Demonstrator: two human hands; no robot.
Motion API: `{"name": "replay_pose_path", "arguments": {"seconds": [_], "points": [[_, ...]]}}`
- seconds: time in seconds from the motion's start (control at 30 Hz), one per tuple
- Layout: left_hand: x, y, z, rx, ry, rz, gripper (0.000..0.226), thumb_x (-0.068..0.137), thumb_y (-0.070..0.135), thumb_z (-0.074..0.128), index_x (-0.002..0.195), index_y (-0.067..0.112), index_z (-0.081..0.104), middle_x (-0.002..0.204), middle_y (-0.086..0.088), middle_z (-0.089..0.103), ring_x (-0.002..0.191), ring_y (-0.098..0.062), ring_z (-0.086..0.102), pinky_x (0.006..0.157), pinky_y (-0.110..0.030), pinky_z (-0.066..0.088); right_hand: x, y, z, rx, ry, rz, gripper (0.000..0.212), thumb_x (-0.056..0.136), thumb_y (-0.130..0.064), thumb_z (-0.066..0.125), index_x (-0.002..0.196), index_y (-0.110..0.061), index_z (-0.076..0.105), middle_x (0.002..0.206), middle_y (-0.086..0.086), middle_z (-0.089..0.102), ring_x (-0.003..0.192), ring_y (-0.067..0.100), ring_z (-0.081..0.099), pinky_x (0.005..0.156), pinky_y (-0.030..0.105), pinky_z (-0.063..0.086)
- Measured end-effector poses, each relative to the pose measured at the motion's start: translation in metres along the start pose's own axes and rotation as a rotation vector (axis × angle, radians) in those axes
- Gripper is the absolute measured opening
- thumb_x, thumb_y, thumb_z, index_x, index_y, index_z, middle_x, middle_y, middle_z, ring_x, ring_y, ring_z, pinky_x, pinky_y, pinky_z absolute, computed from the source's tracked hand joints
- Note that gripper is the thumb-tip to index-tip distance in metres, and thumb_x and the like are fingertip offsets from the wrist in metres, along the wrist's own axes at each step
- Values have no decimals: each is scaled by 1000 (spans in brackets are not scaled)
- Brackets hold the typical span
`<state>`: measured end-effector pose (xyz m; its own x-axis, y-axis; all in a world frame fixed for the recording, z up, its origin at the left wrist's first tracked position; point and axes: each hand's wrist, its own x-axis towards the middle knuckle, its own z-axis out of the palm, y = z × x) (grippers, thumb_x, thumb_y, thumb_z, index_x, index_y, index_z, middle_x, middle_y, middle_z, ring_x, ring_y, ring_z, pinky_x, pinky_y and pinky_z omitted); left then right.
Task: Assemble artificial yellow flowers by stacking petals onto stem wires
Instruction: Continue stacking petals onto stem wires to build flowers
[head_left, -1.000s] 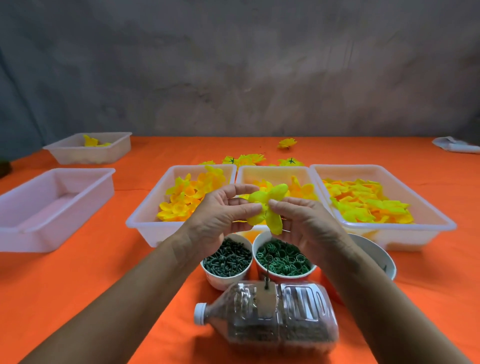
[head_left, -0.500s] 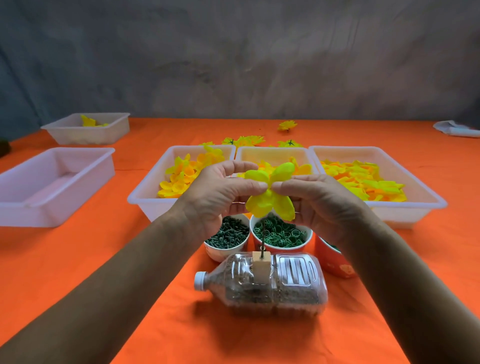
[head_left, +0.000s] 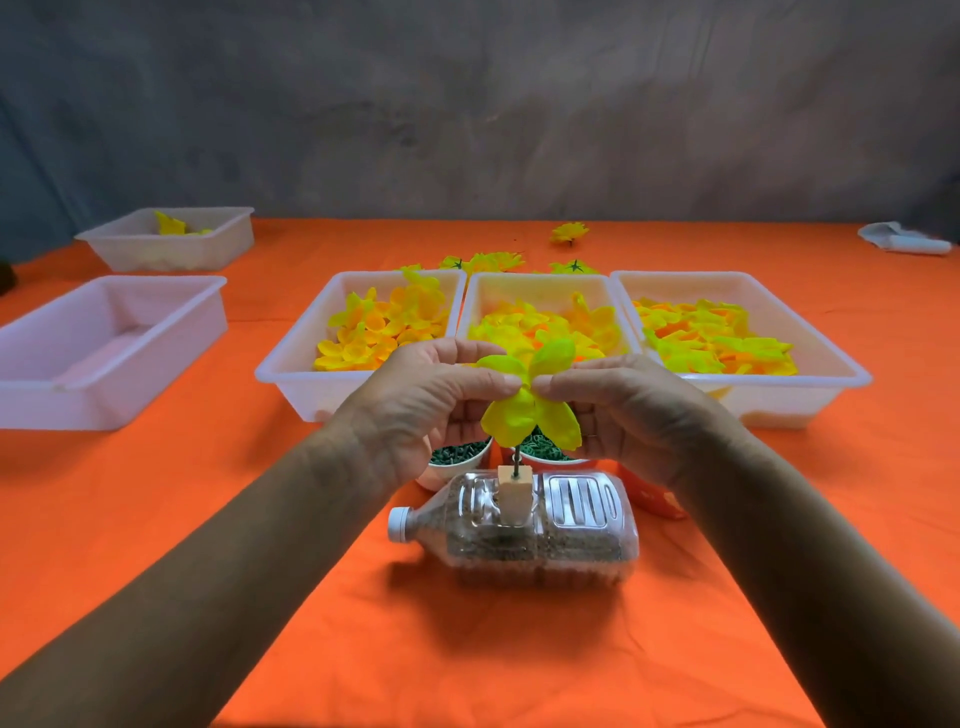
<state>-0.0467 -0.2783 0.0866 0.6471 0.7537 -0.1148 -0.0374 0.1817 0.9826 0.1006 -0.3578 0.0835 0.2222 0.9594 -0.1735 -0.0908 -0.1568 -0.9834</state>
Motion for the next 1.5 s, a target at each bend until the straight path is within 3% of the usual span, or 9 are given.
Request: {"name": "replay_pose_path", "arguments": {"seconds": [0.13,0.27,0.47,0.6,0.87,0.97,1.07,1.2,1.5], "points": [[-5,-7,1,-19,9,-39,52,52,12,71,104,9,61,68,-3,70,53,-12,63,49,-21,50,-2,3,3,-31,15,33,2,82,-6,64,81,-5,66,83,16,67,67,24,62,62,30,53],[-8,-13,2,-42,24,-63,37,64,3,71,99,9,61,68,-4,70,51,-11,63,47,-20,51,-5,8,4,-56,17,63,5,82,-7,64,86,-4,65,93,20,67,80,29,63,84,46,52],[-8,-14,0,-26,143,0,10,87,8,60,96,13,59,68,-1,66,49,-8,59,45,-18,48,-6,-3,-8,90,64,59,7,85,-12,58,79,-14,61,57,-1,64,46,7,57,45,16,47],[-15,-31,-3,95,212,110,19,81,-4,64,96,9,62,80,-3,62,52,-2,59,49,-16,49,-5,-3,-18,188,104,70,8,84,-13,58,77,-15,60,53,-2,62,44,7,57,45,17,47],[-12,-43,6,153,194,282,14,77,9,74,69,21,73,64,3,64,54,-3,54,51,-14,45,-3,-3,-4,212,60,82,10,87,-11,57,77,-13,60,55,0,61,43,7,55,44,16,45],[-10,-41,8,97,159,257,7,73,16,76,79,16,72,64,4,63,56,-5,55,54,-17,45,-2,-4,3,154,55,41,8,85,-10,59,78,-13,62,56,-1,62,44,6,56,43,15,45],[-10,-42,9,18,134,229,21,59,26,76,76,15,71,64,1,64,56,-8,55,56,-20,46,-2,-2,7,56,72,6,8,82,-9,63,75,-13,63,57,-1,61,47,7,56,42,17,45],[-8,-42,9,-25,137,201,7,70,13,75,73,18,71,60,3,65,53,-7,58,54,-18,49,-2,-1,10,-27,101,-33,14,80,-8,67,67,-12,63,57,-1,62,49,8,55,44,20,45],[-6,-44,10,-95,142,186,18,77,1,70,73,18,71,65,2,69,54,-8,61,57,-22,53,4,1,14,-171,212,-78,12,75,-12,74,69,-11,64,73,5,63,71,18,56,57,27,41]]}}
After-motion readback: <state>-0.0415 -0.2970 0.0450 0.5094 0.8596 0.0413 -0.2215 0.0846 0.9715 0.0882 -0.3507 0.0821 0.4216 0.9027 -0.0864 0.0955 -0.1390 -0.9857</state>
